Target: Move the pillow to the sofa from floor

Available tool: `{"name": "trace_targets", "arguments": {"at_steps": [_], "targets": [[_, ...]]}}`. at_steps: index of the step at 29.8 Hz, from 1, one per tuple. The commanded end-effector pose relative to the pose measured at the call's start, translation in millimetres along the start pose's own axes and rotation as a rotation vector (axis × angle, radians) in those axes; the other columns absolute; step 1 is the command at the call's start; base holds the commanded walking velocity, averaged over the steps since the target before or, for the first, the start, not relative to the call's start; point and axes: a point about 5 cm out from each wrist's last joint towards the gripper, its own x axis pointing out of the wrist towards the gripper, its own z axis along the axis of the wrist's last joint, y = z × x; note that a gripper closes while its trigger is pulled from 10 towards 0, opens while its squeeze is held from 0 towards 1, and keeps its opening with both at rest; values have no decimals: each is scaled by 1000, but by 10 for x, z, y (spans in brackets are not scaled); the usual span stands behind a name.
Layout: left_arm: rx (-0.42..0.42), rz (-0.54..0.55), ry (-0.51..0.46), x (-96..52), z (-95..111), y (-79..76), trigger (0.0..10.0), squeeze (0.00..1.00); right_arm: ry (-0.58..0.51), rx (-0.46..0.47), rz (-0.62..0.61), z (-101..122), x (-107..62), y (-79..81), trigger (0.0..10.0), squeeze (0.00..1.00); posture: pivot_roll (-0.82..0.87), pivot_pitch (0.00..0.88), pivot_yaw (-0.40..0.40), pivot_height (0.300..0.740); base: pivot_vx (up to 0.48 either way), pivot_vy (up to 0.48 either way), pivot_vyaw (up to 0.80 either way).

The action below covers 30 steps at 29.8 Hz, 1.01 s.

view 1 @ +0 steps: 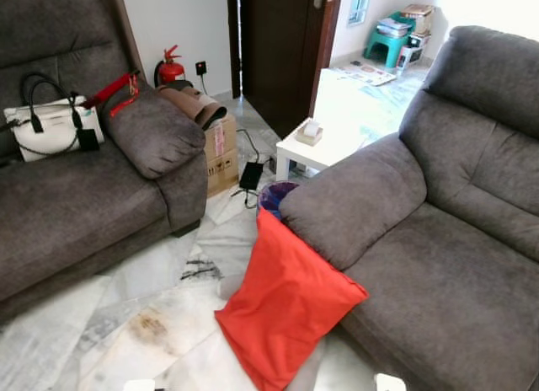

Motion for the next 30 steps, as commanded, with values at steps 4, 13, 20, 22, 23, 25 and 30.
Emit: {"name": "trace_targets", "arguments": {"at_steps": [4,13,20,22,23,25,30], "targets": [[1,21,45,-31,-132,58,10000,0,4,12,11,-9,9,49,10000,0,99,93,-20,740,0,-73,0],[-12,22,43,-32,-135,56,10000,0,6,17,10,-14,7,44,10000,0,97,93,-20,740,0,0,0],[-17,26,38,-32,-131,57,10000,0,-2,24,17,2,12,60,10000,0,99,95,-20,740,0,0,0],[-19,25,37,-32,-130,57,10000,0,-6,26,19,11,15,64,10000,0,99,94,-20,740,122,0,0],[-19,25,37,-32,-130,57,10000,0,-6,26,20,11,15,64,10000,0,99,94,-20,740,259,0,0],[-20,25,37,-32,-129,57,10000,0,-6,27,19,12,14,59,10000,0,99,94,-20,740,274,0,0],[-20,23,37,-32,-128,58,10000,0,-8,25,22,8,10,53,10000,0,99,93,-20,740,287,0,0]]}}
